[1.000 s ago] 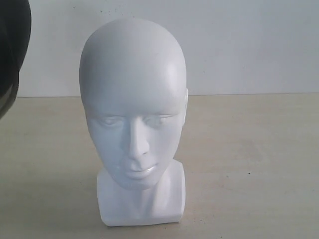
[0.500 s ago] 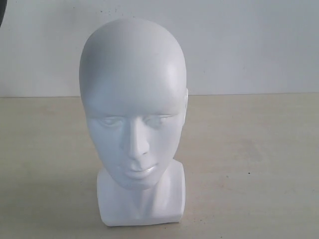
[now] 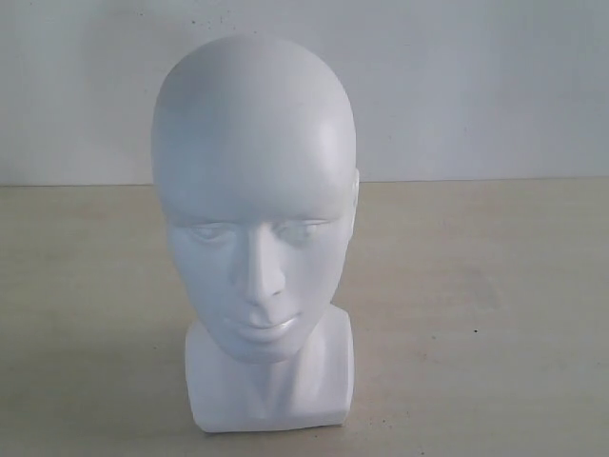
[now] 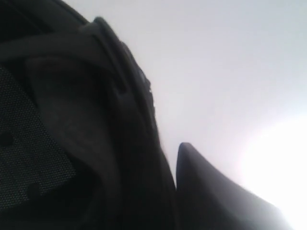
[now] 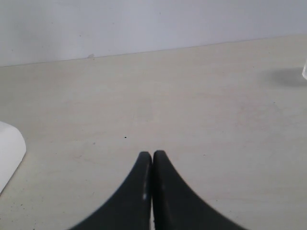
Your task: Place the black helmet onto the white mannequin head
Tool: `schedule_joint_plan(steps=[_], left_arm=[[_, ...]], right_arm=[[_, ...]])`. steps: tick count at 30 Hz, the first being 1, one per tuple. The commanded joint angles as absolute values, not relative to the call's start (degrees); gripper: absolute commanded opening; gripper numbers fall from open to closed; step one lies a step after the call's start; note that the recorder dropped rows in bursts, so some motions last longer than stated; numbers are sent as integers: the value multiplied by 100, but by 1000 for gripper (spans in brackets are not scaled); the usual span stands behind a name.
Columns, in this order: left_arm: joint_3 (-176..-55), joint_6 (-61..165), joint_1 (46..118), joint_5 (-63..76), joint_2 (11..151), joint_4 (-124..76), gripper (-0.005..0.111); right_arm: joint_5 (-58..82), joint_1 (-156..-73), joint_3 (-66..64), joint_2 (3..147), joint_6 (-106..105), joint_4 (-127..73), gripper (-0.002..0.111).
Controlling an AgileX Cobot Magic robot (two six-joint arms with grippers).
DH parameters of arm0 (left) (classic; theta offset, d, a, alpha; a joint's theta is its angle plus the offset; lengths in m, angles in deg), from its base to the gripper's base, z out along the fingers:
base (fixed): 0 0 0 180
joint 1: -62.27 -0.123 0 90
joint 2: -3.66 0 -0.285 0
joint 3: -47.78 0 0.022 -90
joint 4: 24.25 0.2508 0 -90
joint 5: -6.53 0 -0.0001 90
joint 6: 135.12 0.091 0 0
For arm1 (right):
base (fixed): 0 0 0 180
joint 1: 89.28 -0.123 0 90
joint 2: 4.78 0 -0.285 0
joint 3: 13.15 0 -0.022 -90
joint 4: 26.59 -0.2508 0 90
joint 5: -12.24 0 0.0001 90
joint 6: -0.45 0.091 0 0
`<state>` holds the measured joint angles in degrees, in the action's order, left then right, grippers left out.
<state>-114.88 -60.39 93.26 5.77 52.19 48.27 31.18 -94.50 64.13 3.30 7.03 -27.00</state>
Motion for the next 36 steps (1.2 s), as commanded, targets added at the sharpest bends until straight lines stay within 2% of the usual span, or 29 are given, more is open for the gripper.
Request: schedule_joint_plan(steps=[1,11,20,26,36], left_arm=[[-11571,-6722,9349,1427,5399,5435,4],[-12050,-6914,9349,1745,5619,4915,4],[-12782,-5301,9349,2394,6058,2530,4],[-12834,-3984,9349,3920,6490,117,4],[-12834,-5069,9349,6896,7508,-1592,4]], right_arm=[[3068,-9445,6407,301,693,-2690,0],[3068,-9445,6407,301,693,-2690,0],[3068,-9445,6407,301,693,-2690,0],[3068,-9445,6407,301,693,-2690,0],[3093,-9445,6407,301,693,-2659,0]])
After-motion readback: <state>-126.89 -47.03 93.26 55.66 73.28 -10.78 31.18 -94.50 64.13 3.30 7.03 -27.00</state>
